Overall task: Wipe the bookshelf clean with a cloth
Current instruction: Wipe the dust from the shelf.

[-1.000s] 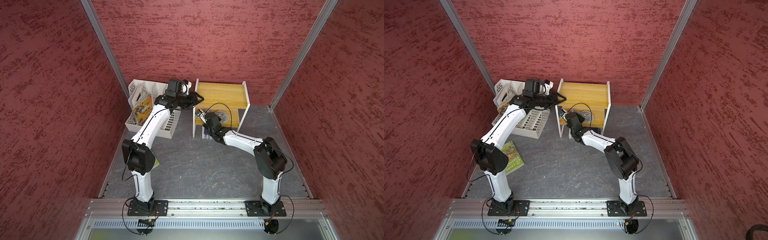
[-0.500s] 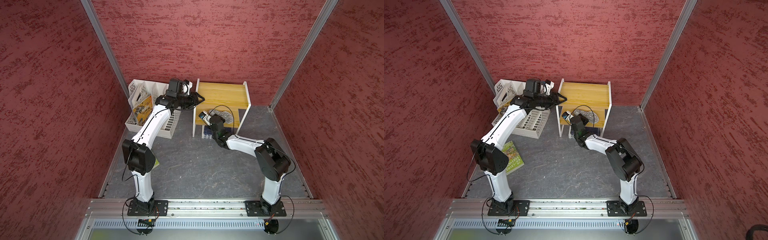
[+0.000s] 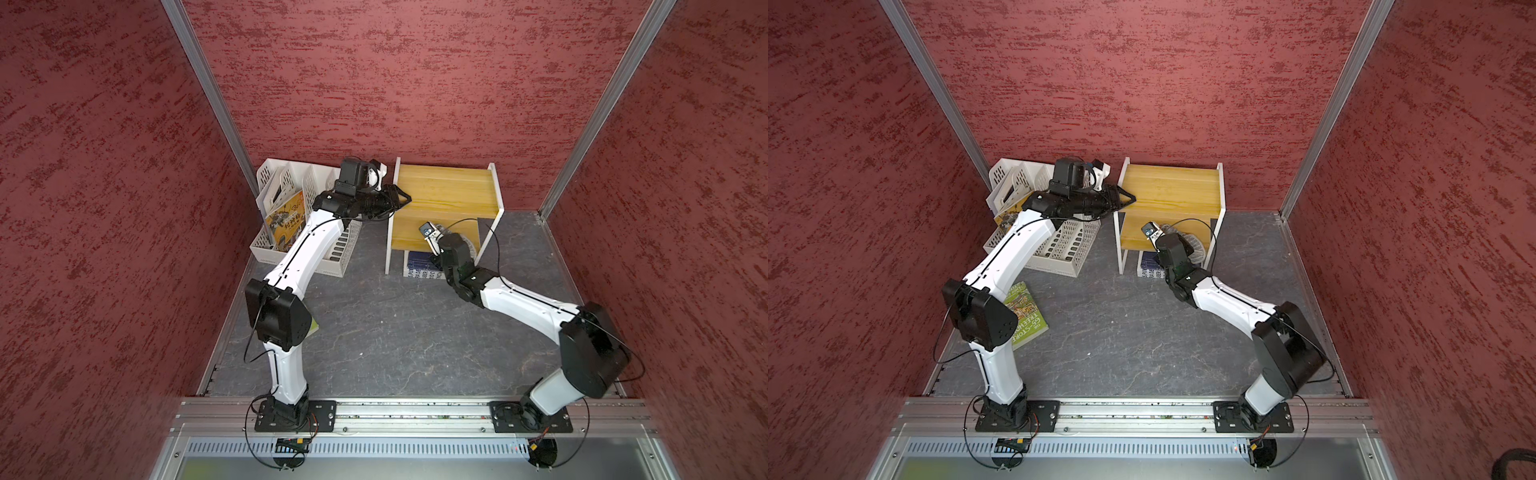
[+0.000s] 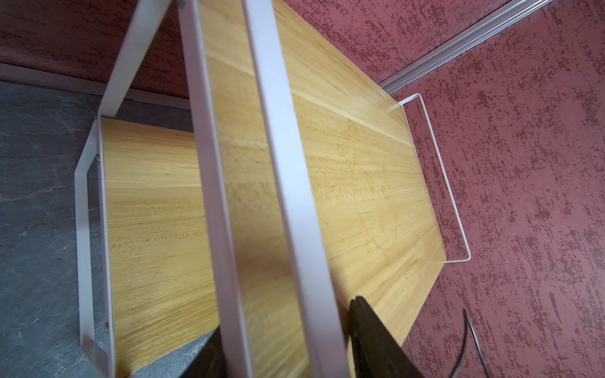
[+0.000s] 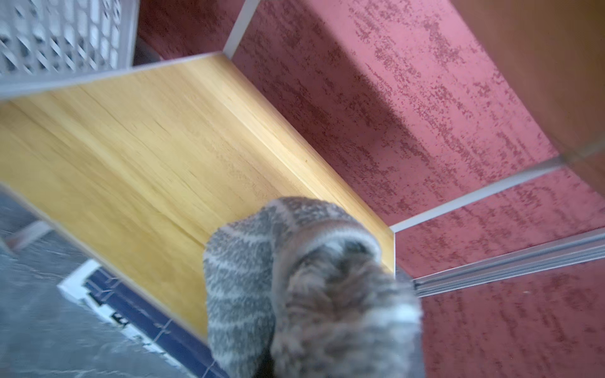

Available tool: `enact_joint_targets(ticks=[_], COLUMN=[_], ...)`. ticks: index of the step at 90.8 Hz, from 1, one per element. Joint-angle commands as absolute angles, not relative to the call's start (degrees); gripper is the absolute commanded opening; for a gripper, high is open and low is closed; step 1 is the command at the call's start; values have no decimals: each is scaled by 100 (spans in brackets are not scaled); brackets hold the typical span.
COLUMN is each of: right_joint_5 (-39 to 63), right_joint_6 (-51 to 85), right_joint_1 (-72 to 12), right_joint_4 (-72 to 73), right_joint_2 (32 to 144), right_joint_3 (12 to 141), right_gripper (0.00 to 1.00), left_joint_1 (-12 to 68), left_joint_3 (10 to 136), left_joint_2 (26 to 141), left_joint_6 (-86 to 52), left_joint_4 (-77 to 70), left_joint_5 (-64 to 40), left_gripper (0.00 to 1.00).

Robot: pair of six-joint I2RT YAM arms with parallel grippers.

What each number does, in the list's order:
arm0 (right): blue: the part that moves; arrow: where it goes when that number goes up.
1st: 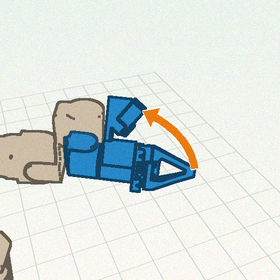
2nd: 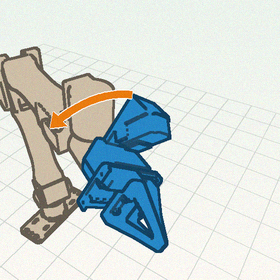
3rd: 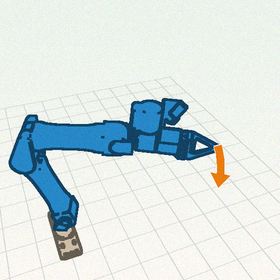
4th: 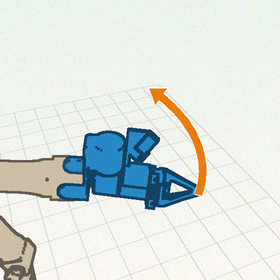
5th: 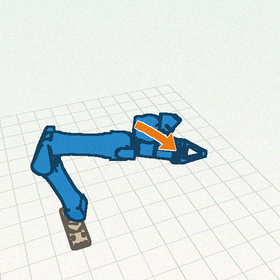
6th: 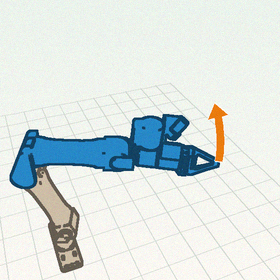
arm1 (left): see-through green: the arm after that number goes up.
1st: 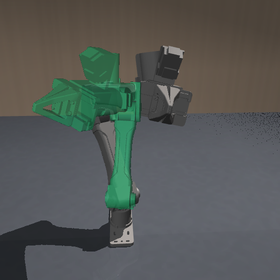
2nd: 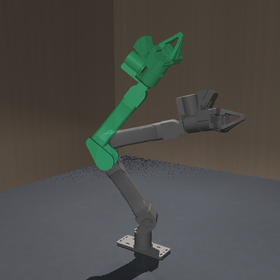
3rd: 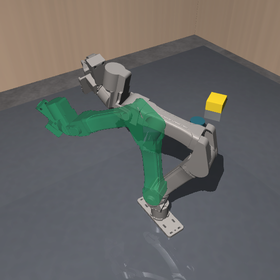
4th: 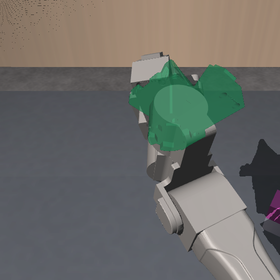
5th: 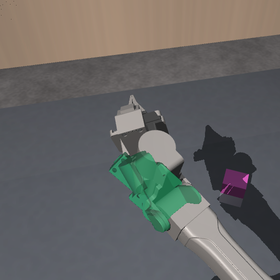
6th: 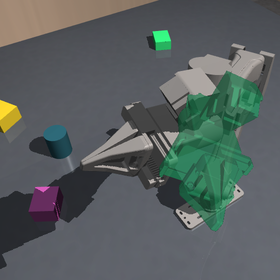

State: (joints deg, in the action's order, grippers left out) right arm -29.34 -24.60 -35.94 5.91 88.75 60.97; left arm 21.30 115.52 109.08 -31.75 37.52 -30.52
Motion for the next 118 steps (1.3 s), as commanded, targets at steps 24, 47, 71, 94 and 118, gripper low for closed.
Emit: enact_joint_targets(ticks=[24, 47, 71, 94, 118], right_joint_5=[-926, -114, 23, -129, -494], right_joint_6=[1119, 2994, 5053, 5551, 5240], right_joint_1=[-3625, -3623, -3386, -3151, -3015], right_joint_4=[-348, 1206, 2357, 2050, 1592], right_joint_2=[7516, 7659, 8054, 8736, 9485], right_joint_3=[5445, 4734, 4452, 5219, 6330], right_gripper=[0, 0, 0, 0, 0], left_joint_1=[2382, 2377, 2377, 2382, 2381], left_joint_3=[11515, 11514, 11509, 11479, 11462], left_joint_2=[10882, 10877, 10798, 10744, 10741], left_joint_6=[-3110, -3079, -2943, -2879, -2864], left_joint_4=[4139, 4172, 4310, 4376, 4372], left_joint_5=[-3108, -3189, -3163, -3165, -3214], left_gripper=[50, 50, 50, 50, 50])
